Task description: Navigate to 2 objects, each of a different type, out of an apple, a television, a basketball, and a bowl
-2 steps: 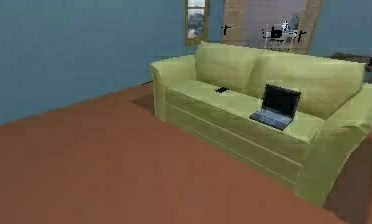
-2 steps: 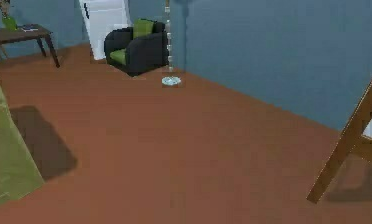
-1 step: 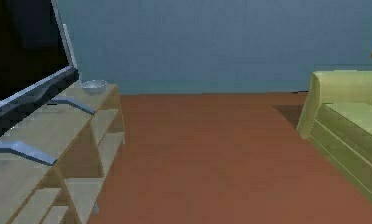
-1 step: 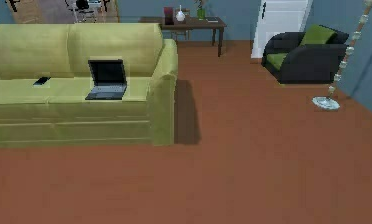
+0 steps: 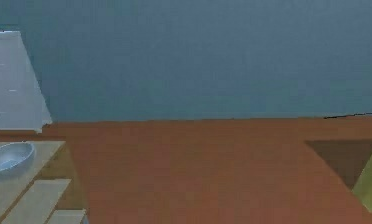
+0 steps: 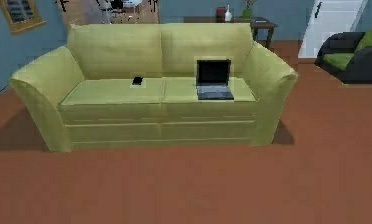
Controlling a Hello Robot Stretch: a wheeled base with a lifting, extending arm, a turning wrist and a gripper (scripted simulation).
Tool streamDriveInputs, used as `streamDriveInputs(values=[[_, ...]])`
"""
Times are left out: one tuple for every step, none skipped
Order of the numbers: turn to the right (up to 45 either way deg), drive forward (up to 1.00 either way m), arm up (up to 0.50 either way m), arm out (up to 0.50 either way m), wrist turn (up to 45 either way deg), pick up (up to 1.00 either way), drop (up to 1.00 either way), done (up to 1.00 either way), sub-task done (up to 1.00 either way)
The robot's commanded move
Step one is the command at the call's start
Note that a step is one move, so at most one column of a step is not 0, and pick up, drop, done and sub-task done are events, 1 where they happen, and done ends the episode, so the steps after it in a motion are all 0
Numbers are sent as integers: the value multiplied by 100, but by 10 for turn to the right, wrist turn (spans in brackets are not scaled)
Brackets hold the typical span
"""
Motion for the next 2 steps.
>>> streamDriveInputs(values=[[-60,0,0,0,0,0,0,0,0],[0,20,0,0,0,0,0,0,0]])
